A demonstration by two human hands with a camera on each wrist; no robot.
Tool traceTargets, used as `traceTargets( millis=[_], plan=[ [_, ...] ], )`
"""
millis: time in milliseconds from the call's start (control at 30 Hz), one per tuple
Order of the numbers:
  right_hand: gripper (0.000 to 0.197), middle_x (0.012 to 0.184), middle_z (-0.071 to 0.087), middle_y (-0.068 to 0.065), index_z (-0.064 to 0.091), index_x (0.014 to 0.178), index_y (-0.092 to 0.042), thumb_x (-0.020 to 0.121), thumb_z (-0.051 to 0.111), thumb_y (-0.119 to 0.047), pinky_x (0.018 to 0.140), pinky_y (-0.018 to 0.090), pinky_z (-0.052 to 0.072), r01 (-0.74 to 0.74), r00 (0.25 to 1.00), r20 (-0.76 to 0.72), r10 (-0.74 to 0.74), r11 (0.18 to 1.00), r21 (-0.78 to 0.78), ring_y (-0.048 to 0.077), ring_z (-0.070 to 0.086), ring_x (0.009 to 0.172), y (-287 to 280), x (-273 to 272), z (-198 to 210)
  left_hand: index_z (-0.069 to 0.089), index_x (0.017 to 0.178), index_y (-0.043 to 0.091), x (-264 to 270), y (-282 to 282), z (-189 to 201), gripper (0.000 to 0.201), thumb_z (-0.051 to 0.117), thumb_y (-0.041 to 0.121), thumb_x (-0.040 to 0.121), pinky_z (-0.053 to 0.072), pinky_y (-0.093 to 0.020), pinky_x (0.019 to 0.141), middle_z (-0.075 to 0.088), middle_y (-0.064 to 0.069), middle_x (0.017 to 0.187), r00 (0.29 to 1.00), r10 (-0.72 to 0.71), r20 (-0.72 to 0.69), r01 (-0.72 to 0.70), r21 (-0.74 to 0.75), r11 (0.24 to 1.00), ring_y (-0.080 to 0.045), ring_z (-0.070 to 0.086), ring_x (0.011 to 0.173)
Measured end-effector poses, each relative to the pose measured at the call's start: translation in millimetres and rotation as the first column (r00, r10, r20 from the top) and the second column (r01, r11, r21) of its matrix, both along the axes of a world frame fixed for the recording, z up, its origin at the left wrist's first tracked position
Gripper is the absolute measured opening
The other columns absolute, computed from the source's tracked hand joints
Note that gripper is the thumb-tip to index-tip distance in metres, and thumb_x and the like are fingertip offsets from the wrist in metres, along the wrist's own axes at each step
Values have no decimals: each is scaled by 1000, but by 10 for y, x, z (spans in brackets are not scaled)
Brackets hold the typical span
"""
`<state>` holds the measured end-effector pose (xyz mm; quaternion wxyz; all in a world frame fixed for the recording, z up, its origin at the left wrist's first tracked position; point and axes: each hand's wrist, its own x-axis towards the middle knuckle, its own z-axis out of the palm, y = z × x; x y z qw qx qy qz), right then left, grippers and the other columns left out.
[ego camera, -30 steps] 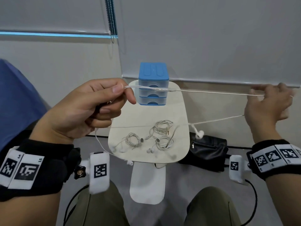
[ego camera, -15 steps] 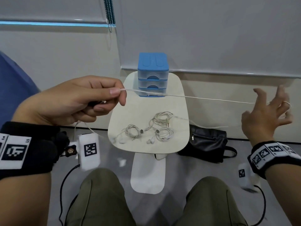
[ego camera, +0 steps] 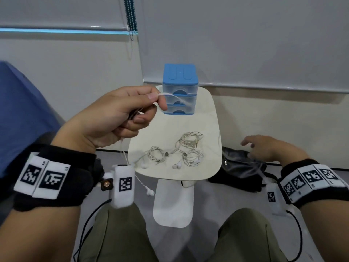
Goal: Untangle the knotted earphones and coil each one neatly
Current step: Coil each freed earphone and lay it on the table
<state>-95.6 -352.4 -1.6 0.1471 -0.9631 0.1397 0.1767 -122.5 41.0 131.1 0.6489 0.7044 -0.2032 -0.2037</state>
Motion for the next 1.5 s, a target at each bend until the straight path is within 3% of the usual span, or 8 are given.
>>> traceTargets(
  millis=[133, 267, 367, 633, 867, 1100, 1267, 1500],
  plan=[
    [37, 116, 74, 11, 71, 116, -14, 90, 48, -5, 78, 24, 48, -253, 843, 525, -121, 771, 584, 17, 66, 89, 713, -128, 652, 68, 100, 9, 36, -211, -90, 27, 51, 31, 98, 12, -10, 36, 31, 0, 61, 999, -34, -8, 34, 24, 999, -4, 17, 43],
    [40, 108, 74, 17, 69, 120, -5, 97, 53, -32, 92, 45, 44, -506, 860, 488, 150, 368, 780, 27, 69, 105, 1262, -331, 987, 69, 114, -3, 114, -388, -158, 35, 45, 23, 107, 14, -12, 35, 36, 2, 60, 999, -43, 5, 42, 49, 998, -5, 18, 44],
    [34, 58, 50, 8, 65, 91, 0, 103, 56, -30, 64, 33, 44, -506, 859, 492, 141, 385, 772, 19, 50, 57, 1336, -308, 943, 72, 111, 3, 182, -395, -197, 31, 49, 22, 105, 18, -14, 34, 38, 0, 62, 1000, -21, -16, 20, -18, 1000, -5, 20, 43],
    [34, 48, 31, -12, 59, 76, -11, 106, 54, -22, 43, 17, 22, -401, 738, 627, -251, 584, 706, 7, 22, 43, 994, -98, 1088, 70, 79, 10, 212, -293, -509, 36, 58, 36, 100, 18, -18, 38, 30, 3, 56, 984, -135, -121, 127, -73, 989, -6, 22, 44],
    [37, 55, 42, -9, 66, 83, -8, 107, 50, -31, 51, 20, 33, -373, 894, 428, 135, 754, 541, 8, 36, 50, 1137, -84, 746, 68, 87, 13, 368, -204, -306, 34, 44, 31, 102, 13, -17, 36, 26, 8, 55, 983, 47, -179, -134, -515, 847, -8, 9, 46],
    [38, 51, 45, -15, 60, 76, -15, 106, 50, -35, 57, 23, 33, -608, 787, 381, 485, 710, 354, 6, 39, 51, 1569, -217, 977, 56, 139, 4, 455, -388, -252, 37, 38, 19, 111, 37, -15, 43, 64, -1, 73, 940, 335, -71, -322, -513, 796, -6, 48, 49],
    [30, 57, 52, -18, 69, 84, -23, 105, 52, -35, 57, 16, 36, -723, 690, 341, 638, 631, 282, 4, 47, 57, 1720, -308, 1371, 57, 121, 11, 466, -563, -235, 26, 38, 26, 112, 59, -22, 66, 80, -13, 96, 889, 453, -69, -428, -480, 766, -23, 78, 86],
    [21, 68, 65, -7, 69, 84, -16, 101, 63, -26, 60, 30, 41, -736, 644, 554, 527, 624, 263, 12, 51, 60, 1446, -27, 1641, 72, 90, 14, 404, -584, -363, 38, 41, 22, 111, 36, -25, 44, 60, -13, 59, 956, 256, 146, -229, -180, 957, -18, 47, 42]
  ],
)
